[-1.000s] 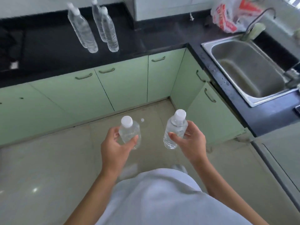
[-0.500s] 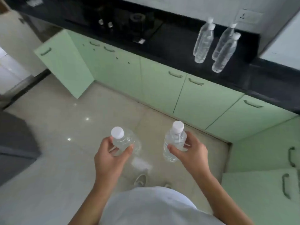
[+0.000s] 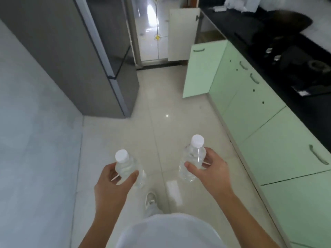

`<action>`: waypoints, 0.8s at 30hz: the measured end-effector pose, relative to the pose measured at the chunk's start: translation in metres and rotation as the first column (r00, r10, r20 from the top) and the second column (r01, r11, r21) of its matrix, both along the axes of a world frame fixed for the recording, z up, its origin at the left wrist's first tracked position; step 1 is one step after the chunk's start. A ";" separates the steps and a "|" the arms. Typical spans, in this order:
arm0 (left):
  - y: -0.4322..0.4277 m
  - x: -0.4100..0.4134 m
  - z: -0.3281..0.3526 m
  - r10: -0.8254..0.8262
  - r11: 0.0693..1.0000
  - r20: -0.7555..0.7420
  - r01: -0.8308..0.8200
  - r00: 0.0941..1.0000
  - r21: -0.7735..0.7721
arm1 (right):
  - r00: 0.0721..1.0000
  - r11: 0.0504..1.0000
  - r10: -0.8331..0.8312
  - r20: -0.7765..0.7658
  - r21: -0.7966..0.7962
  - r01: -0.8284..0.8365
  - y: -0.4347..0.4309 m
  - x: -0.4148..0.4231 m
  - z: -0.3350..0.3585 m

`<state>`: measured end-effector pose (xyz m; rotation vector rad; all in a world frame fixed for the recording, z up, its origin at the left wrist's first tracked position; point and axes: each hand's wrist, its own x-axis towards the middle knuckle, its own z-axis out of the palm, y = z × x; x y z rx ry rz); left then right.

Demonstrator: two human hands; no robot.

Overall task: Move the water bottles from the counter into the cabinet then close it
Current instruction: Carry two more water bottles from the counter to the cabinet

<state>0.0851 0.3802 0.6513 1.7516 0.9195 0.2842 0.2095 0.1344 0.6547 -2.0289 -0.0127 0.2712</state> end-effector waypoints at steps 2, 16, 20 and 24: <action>0.017 0.010 -0.007 0.028 1.000 0.000 -0.028 1.000 -0.009 | 1.000 1.000 0.022 -0.006 0.000 -0.022 0.020 0.013 0.000; 0.071 0.209 -0.011 -0.285 0.958 0.015 0.285 0.959 -0.041 | 0.974 0.975 -0.222 -0.051 0.015 0.223 0.059 0.137 -0.008; 0.075 0.280 -0.023 -0.315 0.949 -0.007 0.314 0.949 -0.035 | 0.972 0.973 -0.230 -0.046 -0.001 0.230 0.063 0.201 -0.022; 0.083 0.348 -0.024 -0.272 0.962 -0.010 0.272 0.962 -0.020 | 0.981 0.983 -0.185 -0.058 0.005 0.186 0.077 0.287 -0.037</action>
